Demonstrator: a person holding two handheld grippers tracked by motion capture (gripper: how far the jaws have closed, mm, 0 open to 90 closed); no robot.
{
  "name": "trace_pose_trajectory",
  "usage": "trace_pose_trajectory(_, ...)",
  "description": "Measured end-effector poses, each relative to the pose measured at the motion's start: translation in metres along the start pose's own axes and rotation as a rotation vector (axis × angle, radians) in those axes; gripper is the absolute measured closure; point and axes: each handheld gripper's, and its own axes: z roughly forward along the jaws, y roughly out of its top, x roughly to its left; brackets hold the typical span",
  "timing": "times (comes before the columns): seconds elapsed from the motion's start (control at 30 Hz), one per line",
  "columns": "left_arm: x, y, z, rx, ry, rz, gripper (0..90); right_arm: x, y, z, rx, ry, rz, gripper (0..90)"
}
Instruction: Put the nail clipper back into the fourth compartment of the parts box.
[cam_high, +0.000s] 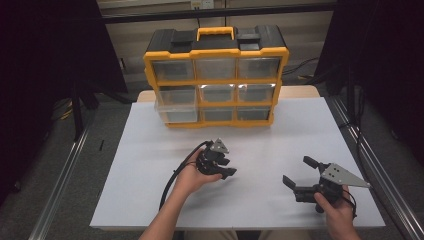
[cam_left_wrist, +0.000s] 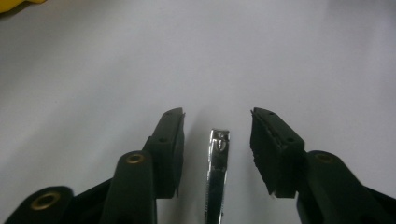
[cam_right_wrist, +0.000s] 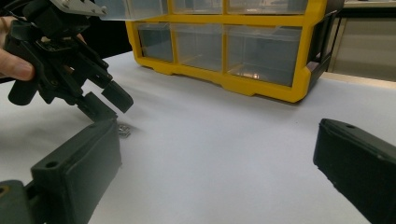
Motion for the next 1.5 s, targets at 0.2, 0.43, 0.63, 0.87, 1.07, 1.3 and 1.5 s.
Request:
trace_pose_trajectory(0.2, 0.0, -0.002, 0.007, 0.007, -0.026, -0.031, 64.7, 0.0, 0.0, 0.0, -0.002, 0.002, 0.003, 0.4)
trace_pose_trajectory(0.43, 0.001, 0.001, 0.015, 0.065, -0.038, -0.002, 69.4, 0.001, 0.0, 0.001, -0.002, 0.002, 0.001, 0.5)
trace_pose_trajectory(0.63, 0.001, 0.005, 0.016, 0.096, -0.029, 0.018, 76.8, 0.001, 0.0, 0.0, -0.001, 0.0, 0.001, 0.5)
trace_pose_trajectory(0.87, 0.002, 0.008, 0.015, 0.125, -0.04, -0.071, 79.5, 0.001, 0.001, 0.0, -0.001, 0.003, -0.009, 0.6)
trace_pose_trajectory(1.07, 0.007, 0.008, 0.009, 0.128, -0.068, -0.142, 79.6, 0.0, 0.001, 0.0, -0.001, 0.005, -0.008, 0.6)
trace_pose_trajectory(1.3, 0.016, 0.013, -0.008, 0.098, -0.08, -0.148, 79.6, 0.001, 0.001, 0.0, -0.004, 0.004, -0.01, 0.7)
trace_pose_trajectory(1.5, 0.018, 0.022, -0.021, 0.106, -0.073, -0.18, 79.6, 0.001, 0.001, 0.0, -0.005, 0.008, -0.011, 0.7)
